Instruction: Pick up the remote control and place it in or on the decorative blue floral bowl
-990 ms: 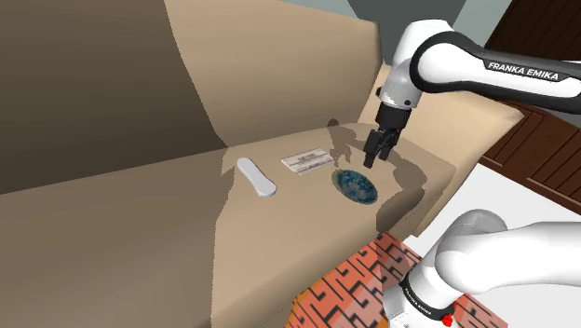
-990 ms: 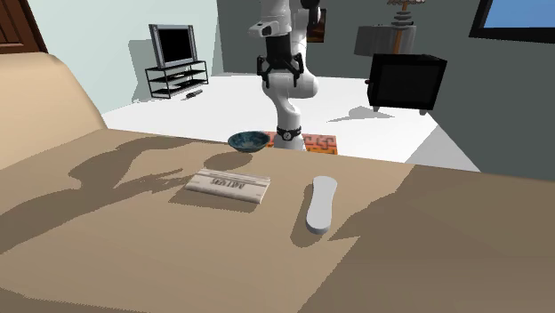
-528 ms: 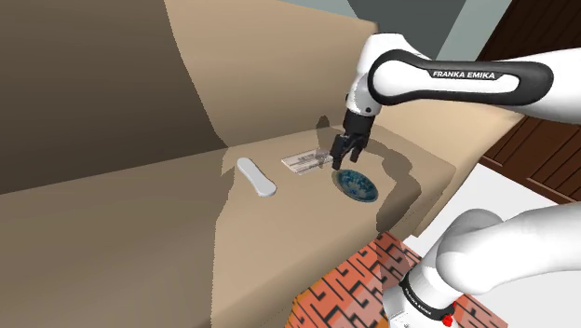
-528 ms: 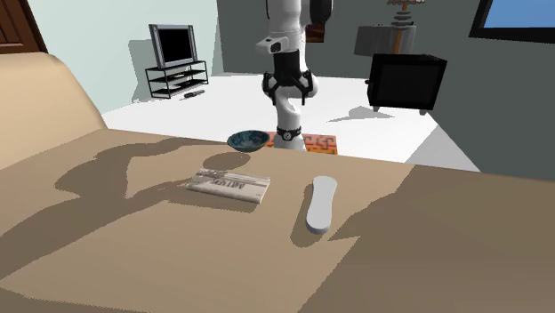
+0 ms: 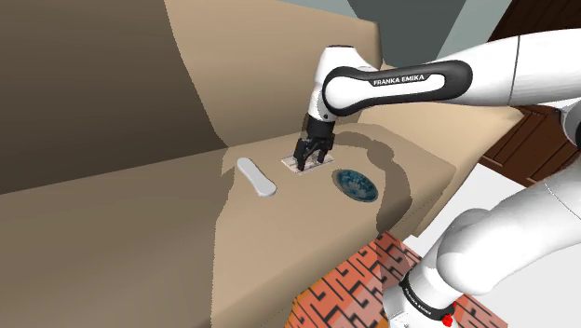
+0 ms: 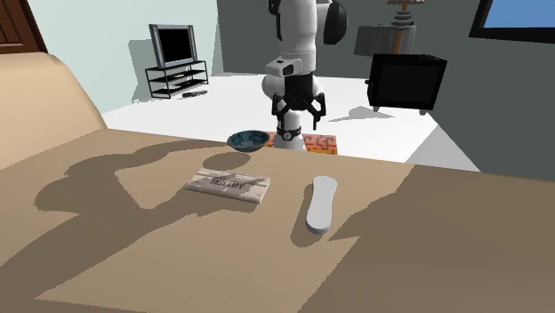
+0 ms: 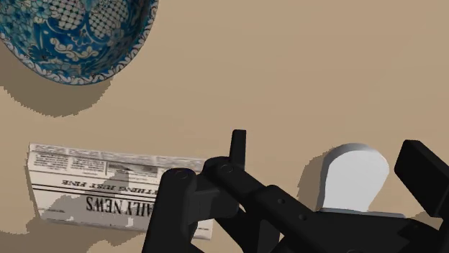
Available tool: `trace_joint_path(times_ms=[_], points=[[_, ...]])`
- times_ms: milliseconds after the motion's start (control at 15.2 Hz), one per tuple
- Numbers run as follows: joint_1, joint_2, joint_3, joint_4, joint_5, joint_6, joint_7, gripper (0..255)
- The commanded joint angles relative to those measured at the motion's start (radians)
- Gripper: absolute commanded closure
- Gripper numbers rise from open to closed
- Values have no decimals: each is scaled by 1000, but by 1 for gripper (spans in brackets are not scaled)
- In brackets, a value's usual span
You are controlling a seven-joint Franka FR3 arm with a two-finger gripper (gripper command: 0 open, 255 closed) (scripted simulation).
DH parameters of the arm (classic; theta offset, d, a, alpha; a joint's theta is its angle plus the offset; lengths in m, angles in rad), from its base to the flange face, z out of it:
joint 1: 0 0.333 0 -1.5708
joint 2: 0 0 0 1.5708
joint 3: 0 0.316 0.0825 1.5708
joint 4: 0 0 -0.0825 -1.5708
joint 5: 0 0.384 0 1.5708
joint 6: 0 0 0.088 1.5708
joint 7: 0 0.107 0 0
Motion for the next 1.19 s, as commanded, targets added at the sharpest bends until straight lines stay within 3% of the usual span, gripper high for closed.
trace_joint_path(times_ms=[0, 462, 924, 1122], points=[[5, 67, 17, 40, -8, 35, 26, 0], [23, 331, 56, 233, -71, 126, 119, 0], [64, 592, 61, 484, -149, 150, 203, 0], [66, 609, 59, 465, -153, 185, 205, 0]])
